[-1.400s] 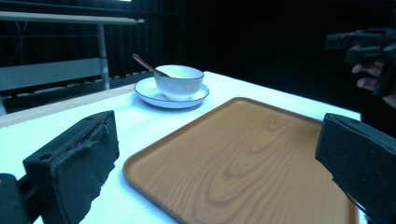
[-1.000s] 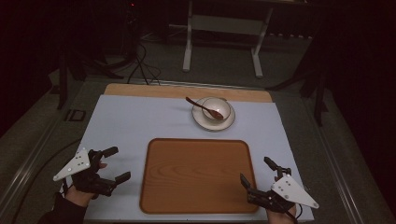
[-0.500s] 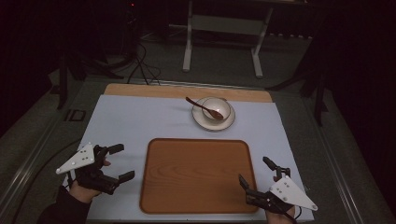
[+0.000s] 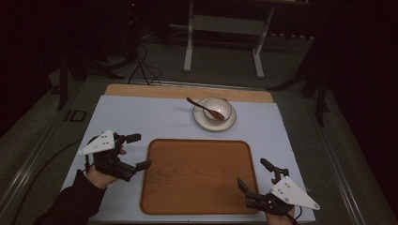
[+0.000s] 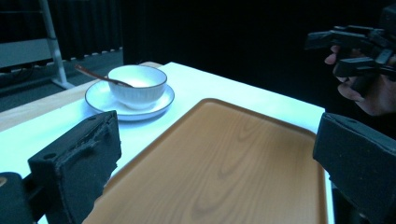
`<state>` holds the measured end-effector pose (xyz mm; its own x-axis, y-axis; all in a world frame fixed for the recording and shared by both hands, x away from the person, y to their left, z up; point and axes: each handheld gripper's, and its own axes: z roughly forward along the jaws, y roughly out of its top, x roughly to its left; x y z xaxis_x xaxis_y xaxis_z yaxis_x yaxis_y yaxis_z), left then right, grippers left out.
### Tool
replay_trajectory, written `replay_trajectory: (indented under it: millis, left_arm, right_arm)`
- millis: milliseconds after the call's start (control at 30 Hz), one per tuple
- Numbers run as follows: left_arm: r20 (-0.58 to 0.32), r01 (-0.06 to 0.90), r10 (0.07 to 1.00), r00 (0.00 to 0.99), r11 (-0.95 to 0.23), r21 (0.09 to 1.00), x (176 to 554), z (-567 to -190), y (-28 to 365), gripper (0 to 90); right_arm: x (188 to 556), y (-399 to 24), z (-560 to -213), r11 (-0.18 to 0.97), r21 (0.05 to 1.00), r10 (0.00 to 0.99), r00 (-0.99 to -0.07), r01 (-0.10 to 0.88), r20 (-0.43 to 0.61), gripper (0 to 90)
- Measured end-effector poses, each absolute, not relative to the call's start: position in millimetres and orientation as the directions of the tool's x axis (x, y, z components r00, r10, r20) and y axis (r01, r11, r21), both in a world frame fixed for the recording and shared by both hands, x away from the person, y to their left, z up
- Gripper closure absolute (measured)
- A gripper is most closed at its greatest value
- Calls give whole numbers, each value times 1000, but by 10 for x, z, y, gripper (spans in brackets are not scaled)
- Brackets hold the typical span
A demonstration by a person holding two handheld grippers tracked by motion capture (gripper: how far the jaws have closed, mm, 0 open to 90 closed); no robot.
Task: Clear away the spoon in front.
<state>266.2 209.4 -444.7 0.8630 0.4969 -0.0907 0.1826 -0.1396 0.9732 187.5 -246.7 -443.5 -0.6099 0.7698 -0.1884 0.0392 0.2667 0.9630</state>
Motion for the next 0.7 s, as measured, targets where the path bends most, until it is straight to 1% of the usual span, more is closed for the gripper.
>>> replay_trajectory:
  millis: [133,300,567,700]
  left_arm:
    - [-104,195,494,863,-135,972,2810,-4439,1996,14]
    - [-79,174,517,852,-139,975,2976,-4347,1859,70]
    - [-166,232,524,835,-63,971,3342,-4271,1657,82]
    - [-213,256,559,802,0,967,3518,-4292,1567,97]
  right_arm:
    - [1874,-2485,-4424,258,966,774,-606,35,-185,106]
    - [1878,-2478,-4428,261,965,773,-607,37,-185,106]
    - [1865,-2466,-4421,257,966,769,-611,29,-186,105]
    - [1870,-2468,-4424,254,967,768,-614,32,-182,105]
